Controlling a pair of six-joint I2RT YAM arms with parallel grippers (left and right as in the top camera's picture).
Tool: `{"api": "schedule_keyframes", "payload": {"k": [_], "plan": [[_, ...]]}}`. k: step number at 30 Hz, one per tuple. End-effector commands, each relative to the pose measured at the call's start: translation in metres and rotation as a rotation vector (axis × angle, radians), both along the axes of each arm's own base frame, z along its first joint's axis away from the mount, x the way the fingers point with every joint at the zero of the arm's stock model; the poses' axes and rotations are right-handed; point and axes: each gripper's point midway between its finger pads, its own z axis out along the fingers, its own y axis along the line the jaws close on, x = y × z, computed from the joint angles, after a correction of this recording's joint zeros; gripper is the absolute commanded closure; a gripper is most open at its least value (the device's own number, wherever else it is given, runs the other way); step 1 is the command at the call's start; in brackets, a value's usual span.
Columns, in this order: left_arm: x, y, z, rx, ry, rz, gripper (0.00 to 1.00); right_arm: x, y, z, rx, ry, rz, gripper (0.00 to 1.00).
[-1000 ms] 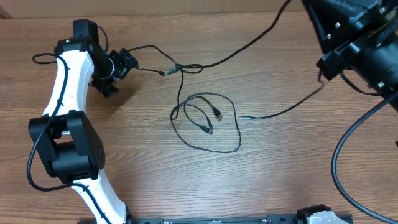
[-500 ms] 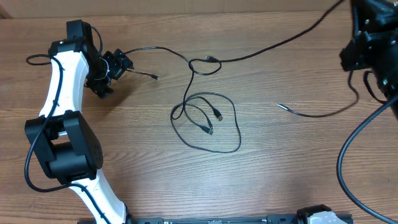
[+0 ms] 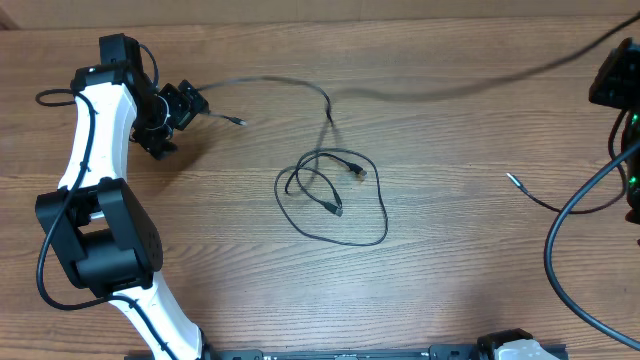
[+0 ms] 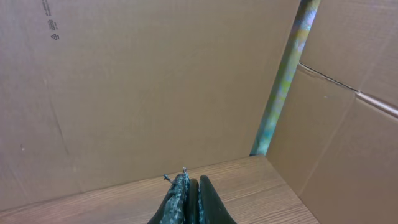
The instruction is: Untangle cables
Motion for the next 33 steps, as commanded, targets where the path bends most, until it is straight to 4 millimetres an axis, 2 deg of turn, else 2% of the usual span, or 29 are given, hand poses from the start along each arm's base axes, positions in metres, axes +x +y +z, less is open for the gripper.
{"api": "schedule_keyframes", "payload": {"k": [1, 6, 8, 10, 14, 17, 24, 27, 33], "plan": [[-0.002, 0.007, 0.001, 0.022, -0.005, -0.005, 0.01, -0.004, -0.002, 0.006, -0.003, -0.015, -0.007, 0.96], [-0.003, 0.007, 0.001, 0.023, -0.002, -0.011, 0.01, -0.004, -0.004, 0.006, -0.006, -0.015, -0.018, 0.96], [-0.003, 0.008, 0.001, 0.026, -0.003, -0.016, 0.00, -0.007, -0.012, 0.007, -0.015, -0.018, -0.066, 0.96], [-0.003, 0.009, 0.001, 0.030, -0.003, -0.019, 0.00, -0.012, -0.024, 0.010, -0.027, -0.028, -0.145, 0.96], [-0.006, 0.013, -0.001, 0.054, 0.010, -0.017, 0.00, -0.041, -0.069, 0.027, -0.050, -0.096, -0.445, 0.96], [-0.007, 0.012, -0.001, 0.053, 0.014, -0.016, 0.00, -0.045, -0.079, 0.028, -0.048, -0.105, -0.484, 0.96], [-0.007, 0.011, -0.001, 0.048, 0.014, -0.018, 0.00, -0.013, -0.054, 0.009, -0.037, -0.026, -0.278, 0.96], [-0.007, 0.011, -0.001, 0.048, 0.015, -0.018, 0.01, 0.007, -0.040, 0.000, -0.026, 0.002, -0.191, 0.96], [-0.007, 0.011, -0.001, 0.048, 0.014, -0.017, 0.01, 0.056, 0.004, -0.022, 0.022, 0.058, 0.063, 0.96]]}}
